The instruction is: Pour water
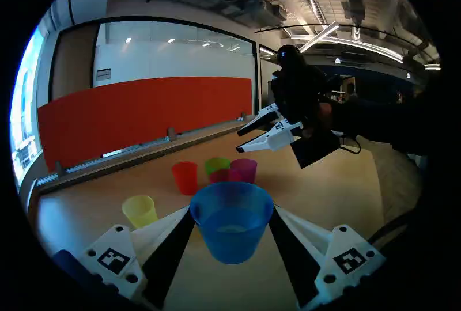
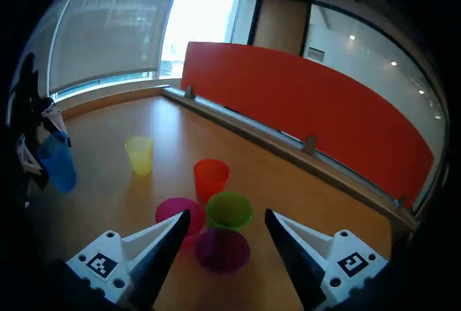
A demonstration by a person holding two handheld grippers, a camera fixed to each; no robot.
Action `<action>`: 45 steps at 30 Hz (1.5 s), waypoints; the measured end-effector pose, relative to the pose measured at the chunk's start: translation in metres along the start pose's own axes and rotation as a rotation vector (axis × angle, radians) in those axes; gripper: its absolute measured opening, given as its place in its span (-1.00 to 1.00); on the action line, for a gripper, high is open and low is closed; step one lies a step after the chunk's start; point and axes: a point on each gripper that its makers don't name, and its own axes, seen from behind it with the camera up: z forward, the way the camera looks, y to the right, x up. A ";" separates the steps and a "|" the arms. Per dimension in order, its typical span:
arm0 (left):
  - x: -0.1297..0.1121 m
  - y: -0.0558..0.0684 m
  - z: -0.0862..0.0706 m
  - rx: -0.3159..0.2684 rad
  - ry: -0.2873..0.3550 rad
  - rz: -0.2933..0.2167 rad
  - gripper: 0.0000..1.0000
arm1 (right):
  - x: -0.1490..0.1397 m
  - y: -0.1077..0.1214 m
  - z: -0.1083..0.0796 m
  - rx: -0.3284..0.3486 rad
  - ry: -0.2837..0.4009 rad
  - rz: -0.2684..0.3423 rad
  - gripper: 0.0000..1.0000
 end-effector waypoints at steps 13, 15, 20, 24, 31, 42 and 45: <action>0.000 -0.007 -0.007 0.015 0.013 -0.017 0.73 | -0.009 0.001 0.045 0.065 -0.101 0.050 1.00; -0.001 -0.008 -0.007 0.017 0.012 -0.017 0.73 | -0.010 0.000 0.052 0.078 -0.115 0.062 1.00; -0.003 -0.010 -0.008 0.021 0.012 -0.019 0.73 | -0.012 -0.001 0.065 0.090 -0.145 0.066 1.00; -0.005 -0.013 -0.008 0.023 0.014 -0.026 0.73 | -0.017 -0.003 0.074 0.097 -0.177 0.060 1.00; -0.008 -0.016 -0.009 0.024 0.011 -0.031 0.73 | -0.024 0.002 0.086 0.071 -0.209 0.043 1.00; -0.010 -0.017 -0.009 0.021 0.012 -0.028 0.73 | -0.032 0.002 0.090 0.073 -0.246 0.064 1.00; -0.009 -0.018 -0.008 0.021 0.014 -0.031 0.74 | -0.033 0.001 0.090 0.077 -0.255 0.068 1.00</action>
